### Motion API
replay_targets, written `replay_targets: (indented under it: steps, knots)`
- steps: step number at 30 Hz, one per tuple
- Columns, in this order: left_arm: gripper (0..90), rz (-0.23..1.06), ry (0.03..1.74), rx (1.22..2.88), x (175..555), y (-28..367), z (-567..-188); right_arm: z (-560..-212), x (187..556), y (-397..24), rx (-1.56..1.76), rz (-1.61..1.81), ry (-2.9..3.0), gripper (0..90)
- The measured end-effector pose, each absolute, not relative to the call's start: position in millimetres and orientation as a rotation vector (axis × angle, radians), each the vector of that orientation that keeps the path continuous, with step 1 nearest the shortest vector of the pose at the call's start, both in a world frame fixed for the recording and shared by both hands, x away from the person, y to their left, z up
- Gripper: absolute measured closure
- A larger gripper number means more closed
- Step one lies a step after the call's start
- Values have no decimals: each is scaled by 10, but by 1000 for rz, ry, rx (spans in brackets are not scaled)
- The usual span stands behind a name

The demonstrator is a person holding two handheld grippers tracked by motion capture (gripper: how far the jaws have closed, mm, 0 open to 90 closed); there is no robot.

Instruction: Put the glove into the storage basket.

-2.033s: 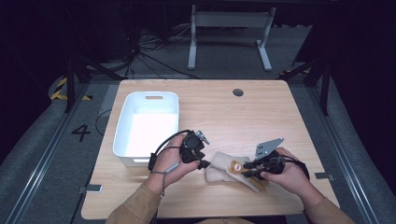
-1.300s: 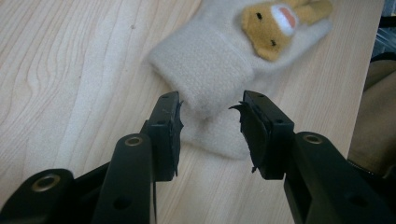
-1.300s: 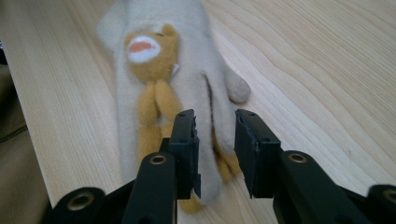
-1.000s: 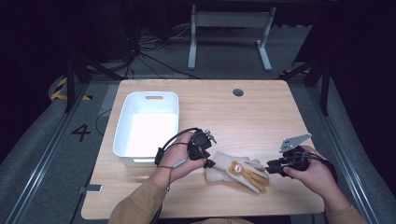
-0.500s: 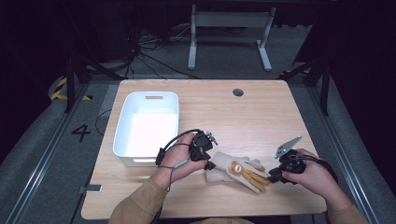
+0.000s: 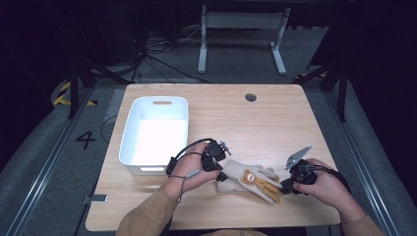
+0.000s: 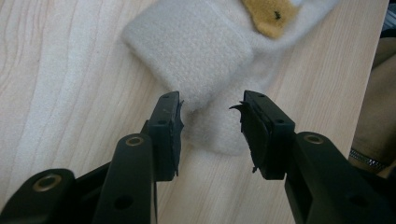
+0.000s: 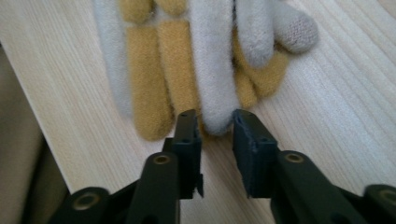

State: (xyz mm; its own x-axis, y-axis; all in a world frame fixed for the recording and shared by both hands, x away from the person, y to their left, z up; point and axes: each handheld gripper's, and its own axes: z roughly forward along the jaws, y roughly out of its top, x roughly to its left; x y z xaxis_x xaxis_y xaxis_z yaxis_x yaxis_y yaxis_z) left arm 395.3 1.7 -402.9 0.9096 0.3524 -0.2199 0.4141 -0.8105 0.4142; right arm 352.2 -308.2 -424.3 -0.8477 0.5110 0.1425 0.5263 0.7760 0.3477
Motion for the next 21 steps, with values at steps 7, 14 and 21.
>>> replay_targets:
  steps: [7,14,21]
  knots:
    - [590,-208,577,2595,3999,-6,-4120,-4259,3530,-3061,-837,-565,-2956,856]
    - [595,-210,613,2596,4037,-16,-4196,-4265,3534,-3058,-828,-558,-2965,862]
    - [769,-184,580,2612,3987,-63,-4160,-4252,3530,-3055,-832,-565,-2970,867]
